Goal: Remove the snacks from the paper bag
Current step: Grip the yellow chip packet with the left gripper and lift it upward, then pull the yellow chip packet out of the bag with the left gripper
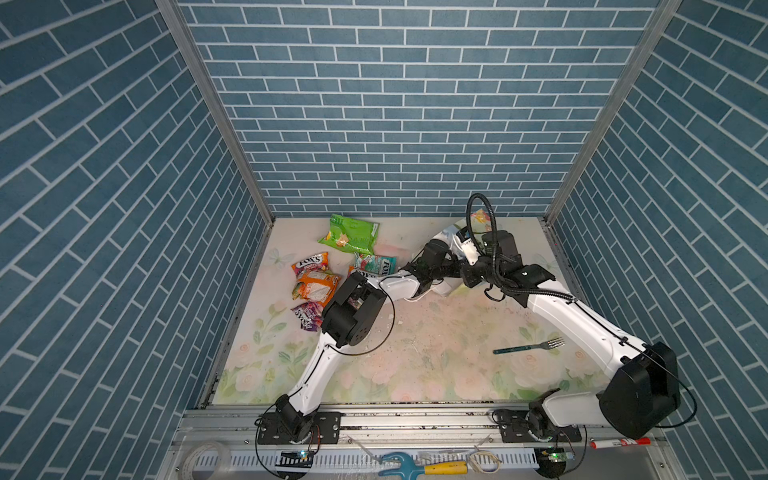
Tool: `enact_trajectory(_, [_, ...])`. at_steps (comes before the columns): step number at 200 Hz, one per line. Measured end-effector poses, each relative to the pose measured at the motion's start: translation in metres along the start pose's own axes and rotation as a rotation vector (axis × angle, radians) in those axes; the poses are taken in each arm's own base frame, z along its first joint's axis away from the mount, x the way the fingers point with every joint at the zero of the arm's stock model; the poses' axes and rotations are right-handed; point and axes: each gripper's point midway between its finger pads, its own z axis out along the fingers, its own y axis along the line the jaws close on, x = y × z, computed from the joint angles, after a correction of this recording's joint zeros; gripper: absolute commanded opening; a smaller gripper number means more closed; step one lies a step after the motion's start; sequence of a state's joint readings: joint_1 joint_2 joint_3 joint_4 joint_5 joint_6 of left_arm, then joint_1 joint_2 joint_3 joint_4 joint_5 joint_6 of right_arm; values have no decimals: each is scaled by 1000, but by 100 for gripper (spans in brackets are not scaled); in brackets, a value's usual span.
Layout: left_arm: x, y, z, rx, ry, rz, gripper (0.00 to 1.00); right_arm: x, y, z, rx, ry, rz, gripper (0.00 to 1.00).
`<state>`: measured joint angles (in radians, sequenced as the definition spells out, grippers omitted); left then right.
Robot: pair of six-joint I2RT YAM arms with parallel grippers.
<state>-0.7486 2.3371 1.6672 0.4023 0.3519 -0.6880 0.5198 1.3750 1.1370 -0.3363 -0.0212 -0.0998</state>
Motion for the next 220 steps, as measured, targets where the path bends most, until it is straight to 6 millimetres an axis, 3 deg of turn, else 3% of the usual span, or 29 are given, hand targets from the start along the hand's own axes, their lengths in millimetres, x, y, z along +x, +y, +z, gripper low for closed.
enact_trajectory(37, [5,12,-10,-36,9,-3,0,1,-2,0,11,5,8,0])
enact_trajectory(103, [-7,1,-28,-40,2,10,0,-3,-9,-2,53,-3,16,0])
enact_trajectory(220, [-5,2,-45,-87,47,22,0,-4,-31,-6,186,-3,44,0])
